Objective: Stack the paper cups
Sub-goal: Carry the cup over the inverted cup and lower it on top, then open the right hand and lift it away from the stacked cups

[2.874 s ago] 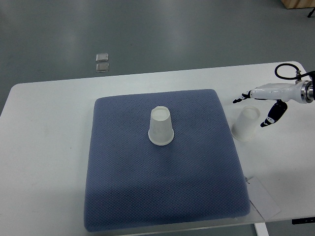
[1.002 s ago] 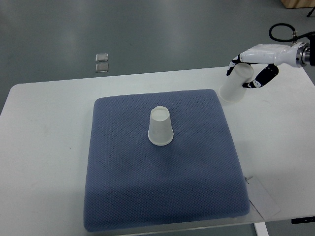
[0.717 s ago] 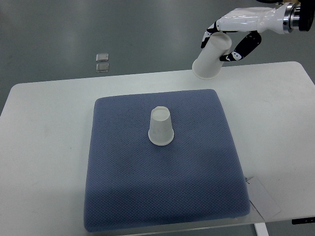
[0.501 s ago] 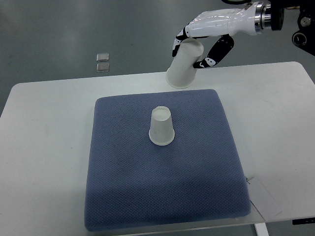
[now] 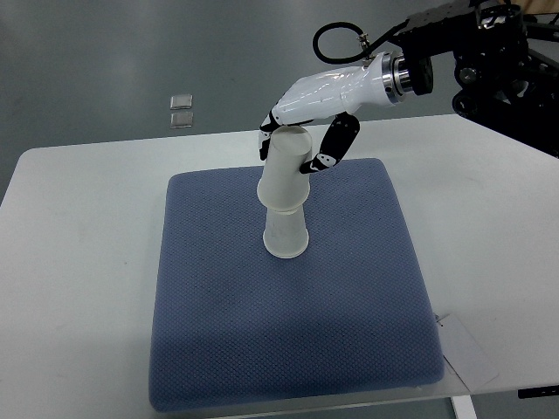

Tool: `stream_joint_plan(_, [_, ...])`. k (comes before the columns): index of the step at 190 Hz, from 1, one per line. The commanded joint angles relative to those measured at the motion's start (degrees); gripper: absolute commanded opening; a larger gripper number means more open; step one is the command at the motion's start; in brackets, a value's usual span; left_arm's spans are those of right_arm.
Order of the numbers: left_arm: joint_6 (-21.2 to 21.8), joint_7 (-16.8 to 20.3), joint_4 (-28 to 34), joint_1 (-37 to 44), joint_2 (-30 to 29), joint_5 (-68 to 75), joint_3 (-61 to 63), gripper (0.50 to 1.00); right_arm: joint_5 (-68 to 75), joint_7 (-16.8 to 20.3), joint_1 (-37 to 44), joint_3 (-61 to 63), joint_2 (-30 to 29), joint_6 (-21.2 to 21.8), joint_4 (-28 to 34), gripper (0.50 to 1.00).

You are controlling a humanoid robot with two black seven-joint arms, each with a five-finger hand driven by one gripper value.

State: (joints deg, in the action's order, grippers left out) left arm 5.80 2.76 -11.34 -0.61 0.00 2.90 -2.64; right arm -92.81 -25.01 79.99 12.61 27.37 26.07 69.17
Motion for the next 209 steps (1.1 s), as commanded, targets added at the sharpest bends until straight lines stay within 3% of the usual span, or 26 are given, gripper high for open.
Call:
stream_joint_plan(1, [0.0,0.1,0.0,0.0,0.0,0.0,0.0,1.0,-0.7,0.6,-0.9,0.0,-1.3,-0.3,-0.2,0.5])
stream_joint_plan(69, [0.0,0.1,0.0,0.0,0.0,0.0,0.0,1.0,-2.4,2.0,-2.7,-0.1,-3.5,-1.2,-1.5,0.5])
stream_joint_plan(112, [0.0,0.0,0.0,0.0,0.0,0.0,0.0,1.0,-2.6,2.3,-4.3,-0.1,-3.5,-3.9,-3.2,0.5])
stream_joint_plan(136, [0.0,0.0,0.0,0.0,0.0,0.0,0.0,1.0,-2.2,2.6,-5.0,0.0,-3.5,-3.4,-3.2,0.725])
stream_joint_plan(160, [0.0,0.0,0.0,0.0,0.0,0.0,0.0,1.0,-1.9,2.6,-5.7,0.0,-3.6,-3.1,-3.2,0.825])
stream_joint_plan(174, [0.0,0.1,0.0,0.0,0.0,0.0,0.0,1.0,-1.9,2.6,-6.0,0.0,-3.6,-3.1,-3.2,0.854])
stream_joint_plan(209, [0.0,0.0,0.0,0.0,0.0,0.0,0.0,1.0,-1.5,2.5,-6.0,0.2,-2.8,-3.1,-3.2,0.86])
